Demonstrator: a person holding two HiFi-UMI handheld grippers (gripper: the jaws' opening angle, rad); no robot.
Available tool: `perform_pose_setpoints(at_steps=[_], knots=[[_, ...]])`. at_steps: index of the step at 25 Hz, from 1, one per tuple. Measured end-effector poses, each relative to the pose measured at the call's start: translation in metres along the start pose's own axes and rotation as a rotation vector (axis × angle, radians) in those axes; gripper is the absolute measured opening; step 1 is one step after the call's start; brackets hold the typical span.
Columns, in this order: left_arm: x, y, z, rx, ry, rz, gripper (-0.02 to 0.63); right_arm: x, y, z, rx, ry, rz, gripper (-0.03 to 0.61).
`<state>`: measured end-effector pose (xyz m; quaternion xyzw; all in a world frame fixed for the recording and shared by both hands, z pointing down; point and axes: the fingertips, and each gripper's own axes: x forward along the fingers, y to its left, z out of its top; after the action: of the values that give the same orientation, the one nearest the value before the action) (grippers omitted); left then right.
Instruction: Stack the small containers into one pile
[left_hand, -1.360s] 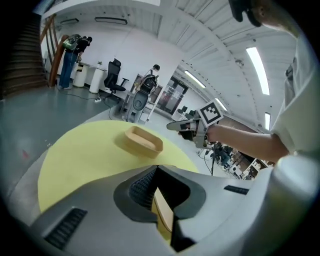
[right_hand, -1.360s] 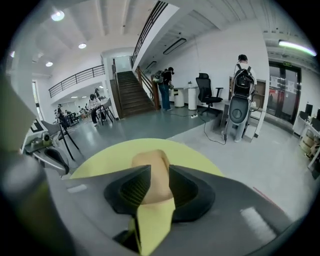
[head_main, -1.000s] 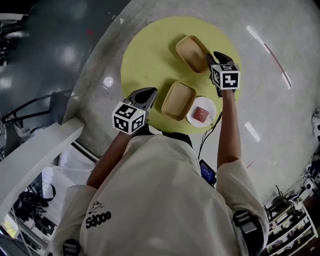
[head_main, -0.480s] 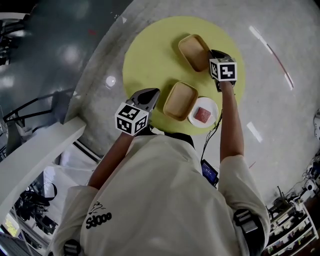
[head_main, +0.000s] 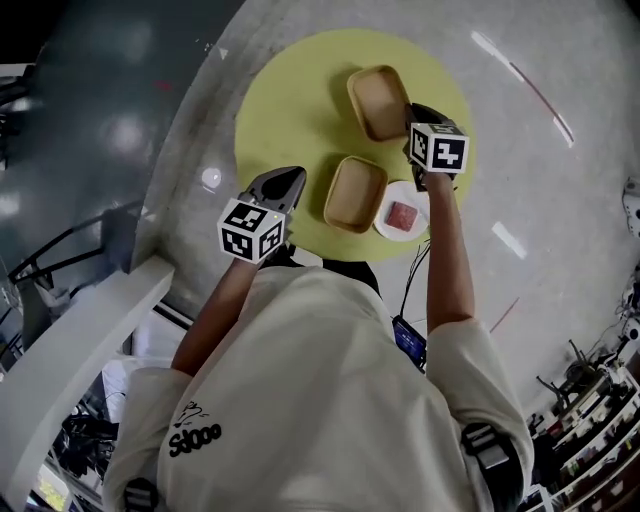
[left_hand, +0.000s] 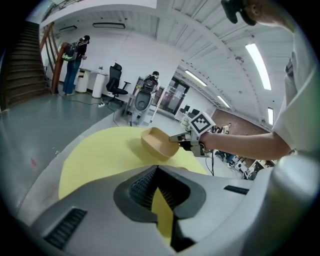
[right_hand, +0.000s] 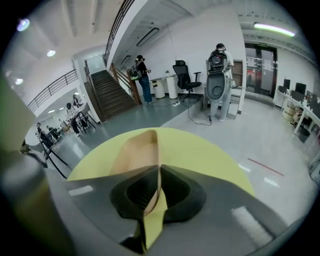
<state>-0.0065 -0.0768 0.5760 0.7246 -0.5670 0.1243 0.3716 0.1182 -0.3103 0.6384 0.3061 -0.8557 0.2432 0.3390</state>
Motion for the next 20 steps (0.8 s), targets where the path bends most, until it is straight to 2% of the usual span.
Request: perform_pose_setpoints(at_steps=[9,20], knots=[[-0.005,0.005,0.031,0.118,0.029,-0.132,0.005,-0.091,0.024,-0.036,0.307,-0.137,-0.094,0.026],[-0.019,0.027,0.022,0.152,0.102,-0.224,0.005,-0.148,0.069,-0.077,0.484,-0.186,-0.22,0.026]])
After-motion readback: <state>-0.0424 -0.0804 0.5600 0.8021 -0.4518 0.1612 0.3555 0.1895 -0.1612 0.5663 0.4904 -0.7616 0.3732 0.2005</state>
